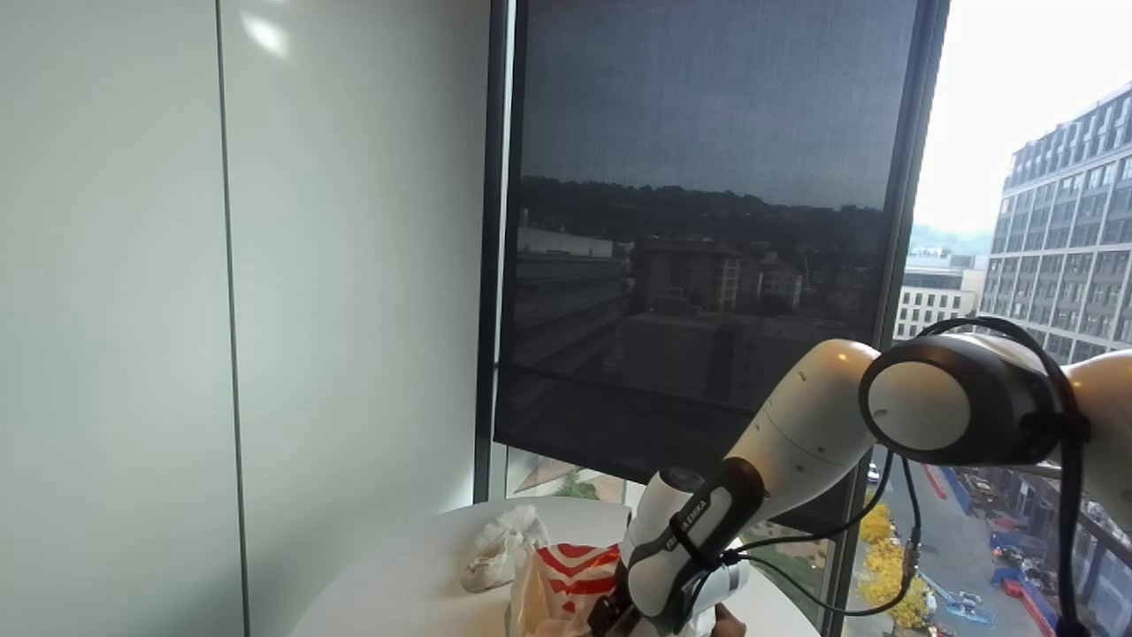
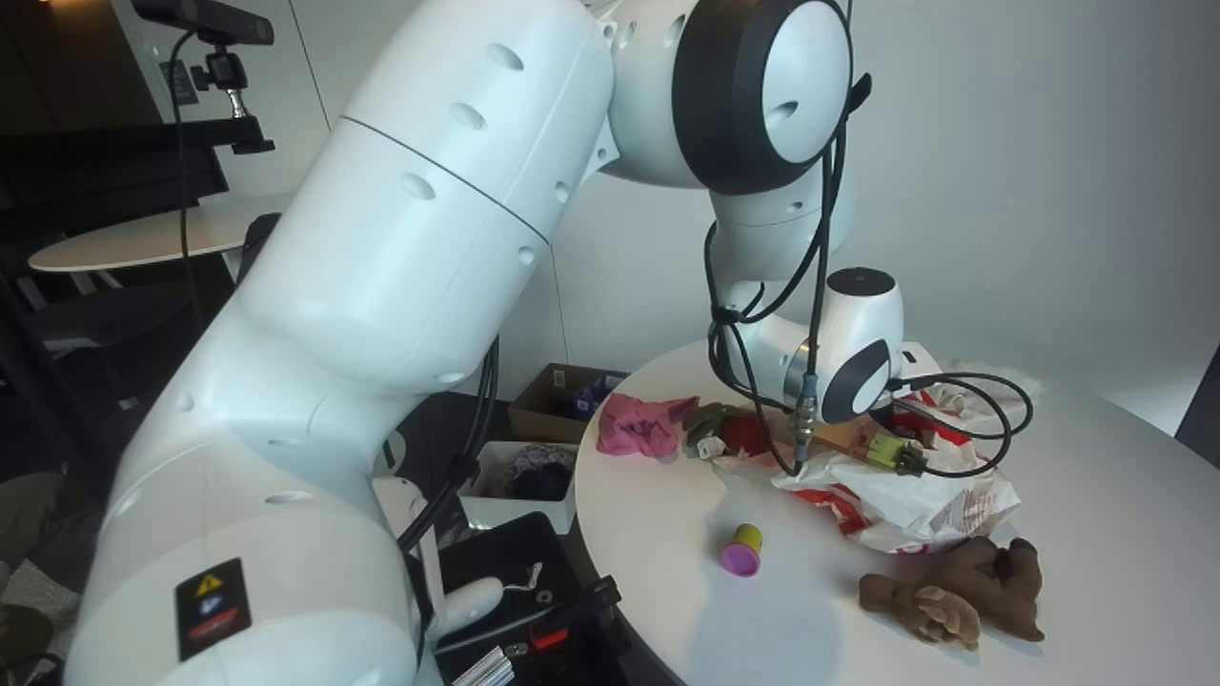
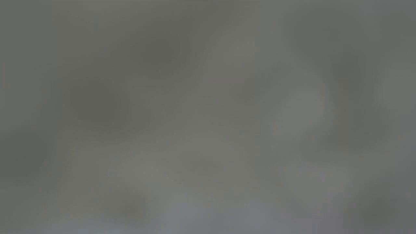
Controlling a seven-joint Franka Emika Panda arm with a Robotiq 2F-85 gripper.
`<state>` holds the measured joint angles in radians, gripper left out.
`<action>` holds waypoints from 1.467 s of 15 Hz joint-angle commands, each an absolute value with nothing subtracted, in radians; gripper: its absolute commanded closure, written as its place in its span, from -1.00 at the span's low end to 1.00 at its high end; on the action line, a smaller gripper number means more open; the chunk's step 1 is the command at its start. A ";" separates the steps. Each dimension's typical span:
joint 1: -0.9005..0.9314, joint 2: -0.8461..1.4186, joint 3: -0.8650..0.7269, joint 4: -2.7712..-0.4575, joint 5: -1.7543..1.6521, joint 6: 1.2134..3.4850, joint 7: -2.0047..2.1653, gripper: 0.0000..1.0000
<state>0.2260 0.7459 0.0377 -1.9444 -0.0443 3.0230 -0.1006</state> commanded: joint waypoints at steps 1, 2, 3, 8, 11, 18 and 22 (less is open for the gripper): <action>0.353 0.705 -0.125 -2.015 -0.092 3.119 0.014 -1.00; 0.377 0.709 -0.160 -2.022 -0.092 3.128 0.032 -1.00; 0.408 0.714 -0.205 -2.028 -0.088 3.130 0.055 -1.00; 0.448 0.767 -0.268 -2.005 -0.081 3.098 0.094 -1.00; 0.443 0.796 -0.251 -1.976 -0.074 3.087 0.101 -1.00; 0.434 0.821 -0.248 -1.940 -0.072 3.047 0.122 -0.15; 0.353 0.753 -0.143 -1.978 -0.062 3.018 0.090 -0.14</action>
<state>0.4215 0.8065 -0.2278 -1.9614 -0.0654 3.0507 0.1029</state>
